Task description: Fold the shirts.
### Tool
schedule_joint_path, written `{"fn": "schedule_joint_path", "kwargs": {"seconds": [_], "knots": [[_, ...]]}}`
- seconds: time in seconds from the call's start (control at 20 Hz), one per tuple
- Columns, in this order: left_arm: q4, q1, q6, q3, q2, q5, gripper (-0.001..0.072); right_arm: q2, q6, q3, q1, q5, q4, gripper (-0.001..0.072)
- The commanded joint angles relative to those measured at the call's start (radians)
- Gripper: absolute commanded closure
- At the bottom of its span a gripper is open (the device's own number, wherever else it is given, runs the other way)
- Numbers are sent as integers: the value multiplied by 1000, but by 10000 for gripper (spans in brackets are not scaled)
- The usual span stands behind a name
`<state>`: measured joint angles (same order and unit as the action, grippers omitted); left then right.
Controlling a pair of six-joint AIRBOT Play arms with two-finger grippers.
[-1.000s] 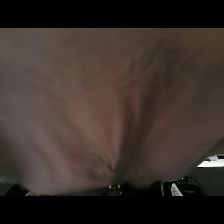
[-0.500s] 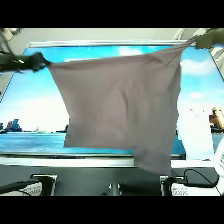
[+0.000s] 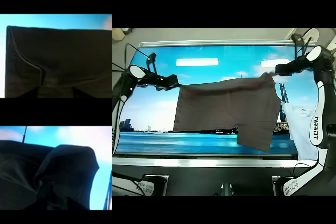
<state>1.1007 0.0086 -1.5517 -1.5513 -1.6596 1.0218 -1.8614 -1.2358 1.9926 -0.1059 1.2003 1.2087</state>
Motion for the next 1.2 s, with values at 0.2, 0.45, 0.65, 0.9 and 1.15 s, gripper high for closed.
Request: {"fn": "schedule_joint_path", "kwargs": {"seconds": [0.2,0.45,0.65,0.9,1.15], "knots": [[202,169,9,-26,-11,537,158,47,254,1,-117,471,154,176],[136,200,58,372,117,441,158,200,262,-279,-198,534,132,285],[-8,191,113,535,134,316,174,311,272,-455,-197,434,137,285],[-21,161,94,541,119,285,174,330,288,-510,-197,440,148,283],[-21,116,94,541,116,225,508,384,327,-692,-197,337,80,85]]}}
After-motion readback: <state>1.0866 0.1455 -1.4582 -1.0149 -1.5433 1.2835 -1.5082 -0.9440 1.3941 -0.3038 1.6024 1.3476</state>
